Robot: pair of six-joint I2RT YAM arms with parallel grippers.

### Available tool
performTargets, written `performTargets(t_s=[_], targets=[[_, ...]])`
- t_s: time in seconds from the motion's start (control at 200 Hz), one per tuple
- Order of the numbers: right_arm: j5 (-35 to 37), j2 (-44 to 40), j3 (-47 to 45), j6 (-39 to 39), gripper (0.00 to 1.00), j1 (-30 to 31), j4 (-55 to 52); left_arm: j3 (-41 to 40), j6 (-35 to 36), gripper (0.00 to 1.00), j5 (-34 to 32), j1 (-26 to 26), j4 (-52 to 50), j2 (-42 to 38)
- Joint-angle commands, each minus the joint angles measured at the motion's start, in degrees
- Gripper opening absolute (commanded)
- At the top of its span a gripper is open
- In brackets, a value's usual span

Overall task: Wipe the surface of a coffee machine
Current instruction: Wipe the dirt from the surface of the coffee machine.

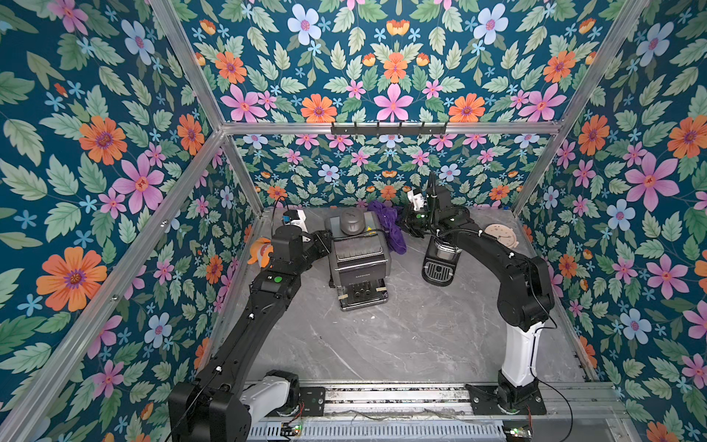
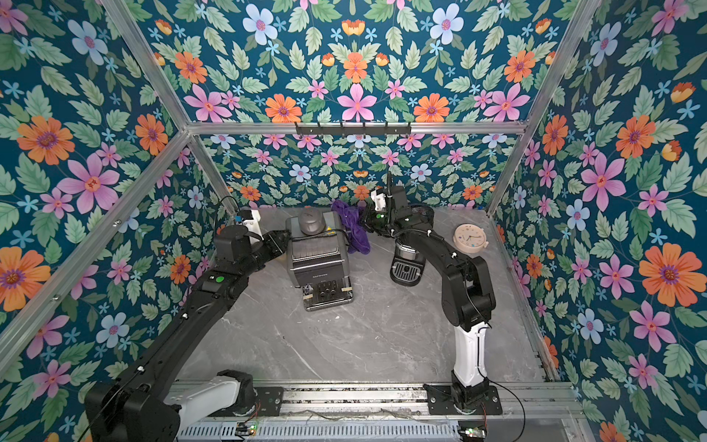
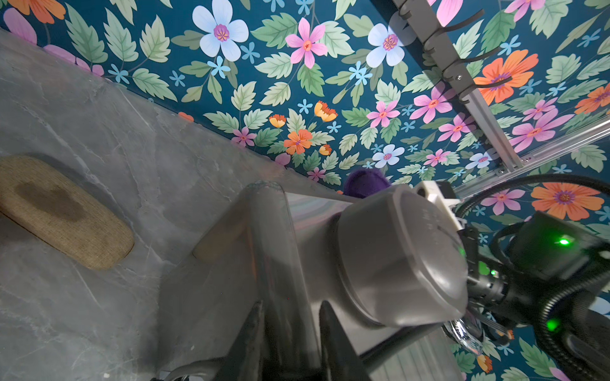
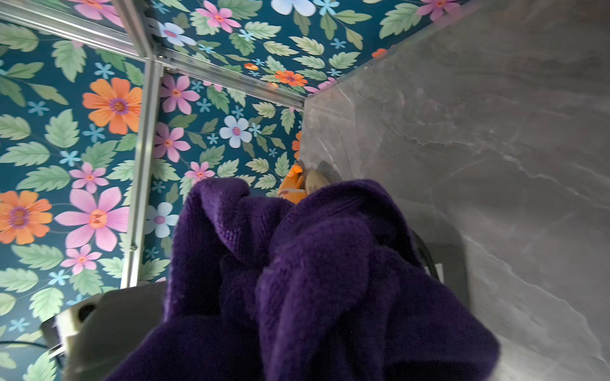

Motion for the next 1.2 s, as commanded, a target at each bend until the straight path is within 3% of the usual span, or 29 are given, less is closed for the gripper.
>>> performTargets(t_s=[0.0, 0.425, 0.685, 0.905, 1.045, 1.195], targets=[[-1.3, 0.8, -2.7, -1.3, 0.0, 1.2, -5.1, -0.9, 0.0, 0.28, 2.8, -0.1, -8.9, 1.1], [-3.2, 1.4, -7.5, -2.2, 0.0, 2.6, -3.2, -2.5, -0.8, 0.26, 2.6, 0.0, -8.1, 1.3], [7.7, 0.6, 7.5, -15.2, 0.02, 5.3, -21.7, -1.7, 0.1, 0.25, 1.5, 0.9, -9.1, 0.2], [17.5, -0.5, 18.1, -21.5, 0.03, 5.9, -33.7, -0.3, 0.6, 0.25, 3.1, 2.4, -9.6, 0.5], [23.4, -2.4, 19.3, -24.2, 0.02, 8.2, -37.7, 0.0, 1.3, 0.25, 3.7, 3.8, -9.9, 0.3], [25.4, -5.0, 12.9, -23.2, 0.02, 9.8, -35.7, 0.6, 1.4, 0.25, 5.9, 5.2, -9.8, 1.4]])
